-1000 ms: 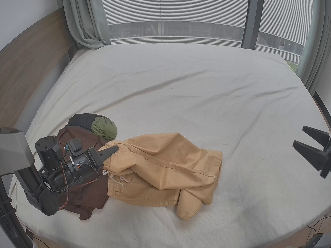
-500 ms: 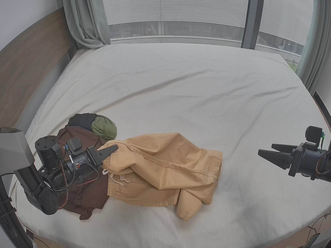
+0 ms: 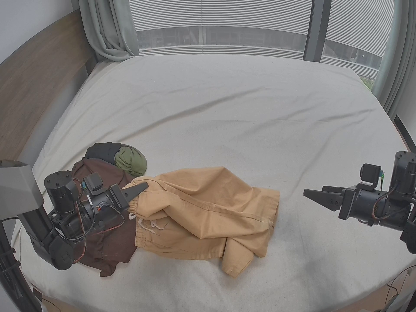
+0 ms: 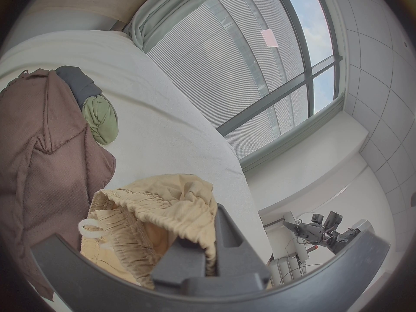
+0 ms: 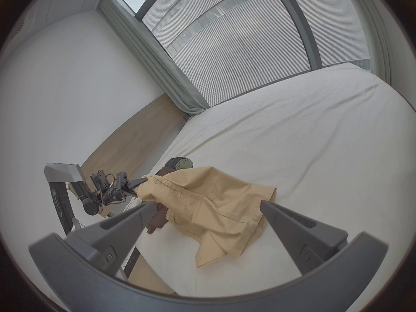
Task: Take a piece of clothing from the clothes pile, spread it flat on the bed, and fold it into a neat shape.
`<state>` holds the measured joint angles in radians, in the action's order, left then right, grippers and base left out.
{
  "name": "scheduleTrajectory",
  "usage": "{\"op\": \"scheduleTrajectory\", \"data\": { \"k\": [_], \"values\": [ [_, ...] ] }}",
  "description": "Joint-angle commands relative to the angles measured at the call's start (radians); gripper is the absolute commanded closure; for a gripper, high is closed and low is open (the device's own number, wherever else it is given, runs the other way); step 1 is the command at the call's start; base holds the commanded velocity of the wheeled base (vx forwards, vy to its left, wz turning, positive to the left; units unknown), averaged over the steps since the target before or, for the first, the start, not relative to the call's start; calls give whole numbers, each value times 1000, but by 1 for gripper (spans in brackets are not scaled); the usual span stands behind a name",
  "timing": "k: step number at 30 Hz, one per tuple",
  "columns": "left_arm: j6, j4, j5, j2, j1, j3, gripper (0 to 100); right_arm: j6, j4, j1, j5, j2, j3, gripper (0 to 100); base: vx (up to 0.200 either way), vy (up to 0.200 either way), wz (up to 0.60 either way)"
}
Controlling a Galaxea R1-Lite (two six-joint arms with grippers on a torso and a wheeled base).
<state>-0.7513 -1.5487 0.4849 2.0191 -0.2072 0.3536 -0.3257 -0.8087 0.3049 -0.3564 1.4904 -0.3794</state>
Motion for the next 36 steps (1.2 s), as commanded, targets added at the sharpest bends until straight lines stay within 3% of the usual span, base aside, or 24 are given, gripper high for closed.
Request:
{"op": "scheduleTrajectory", "data": {
  "k": [1,8,20,26,36],
  "values": [
    [0,-1,0,1,5,2,100,-32,-61,3,0,126,31,0,0,0,0],
    [0,-1,0,0,3,4,100,-118,-150,0,-33,225,28,0,0,0,0],
    [-2,-1,0,1,5,4,100,-127,-285,-9,-30,390,31,0,0,0,0],
    [0,-1,-2,3,6,5,100,-202,-376,-4,-29,491,31,0,0,0,0],
    [-2,1,1,-3,37,18,100,-243,-576,-1,-23,715,28,0,0,0,0]
  ]
}}
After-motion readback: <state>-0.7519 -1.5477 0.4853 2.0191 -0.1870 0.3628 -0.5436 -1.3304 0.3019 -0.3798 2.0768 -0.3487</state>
